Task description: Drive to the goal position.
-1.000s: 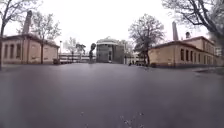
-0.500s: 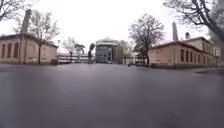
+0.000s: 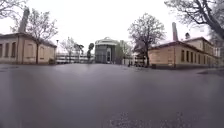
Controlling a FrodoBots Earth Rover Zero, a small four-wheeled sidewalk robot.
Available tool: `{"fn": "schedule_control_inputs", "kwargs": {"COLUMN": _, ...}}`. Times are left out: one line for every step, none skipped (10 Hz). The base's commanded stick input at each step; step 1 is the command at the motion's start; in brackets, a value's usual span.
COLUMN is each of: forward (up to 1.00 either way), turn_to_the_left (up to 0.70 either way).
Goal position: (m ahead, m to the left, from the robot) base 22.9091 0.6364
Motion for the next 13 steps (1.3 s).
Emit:
{"fn": "schedule_control_inputs", "kwargs": {"forward": 1.0, "turn_to_the_left": 0.0}}
{"fn": "schedule_control_inputs", "kwargs": {"forward": 1.0, "turn_to_the_left": 0.0}}
{"fn": "schedule_control_inputs", "kwargs": {"forward": 1.0, "turn_to_the_left": 0.0}}
{"fn": "schedule_control_inputs", "kwargs": {"forward": 1.0, "turn_to_the_left": 0.0}}
{"fn": "schedule_control_inputs", "kwargs": {"forward": 1.0, "turn_to_the_left": 0.0}}
{"fn": "schedule_control_inputs", "kwargs": {"forward": 1.0, "turn_to_the_left": 0.0}}
{"fn": "schedule_control_inputs", "kwargs": {"forward": 1.0, "turn_to_the_left": 0.0}}
{"fn": "schedule_control_inputs", "kwargs": {"forward": 1.0, "turn_to_the_left": 0.0}}
{"fn": "schedule_control_inputs", "kwargs": {"forward": 1.0, "turn_to_the_left": 0.0}}
{"fn": "schedule_control_inputs", "kwargs": {"forward": 1.0, "turn_to_the_left": 0.0}}
{"fn": "schedule_control_inputs", "kwargs": {"forward": 1.0, "turn_to_the_left": 0.0}}
{"fn": "schedule_control_inputs", "kwargs": {"forward": 1.0, "turn_to_the_left": 0.0}}
{"fn": "schedule_control_inputs", "kwargs": {"forward": 1.0, "turn_to_the_left": 0.0}}
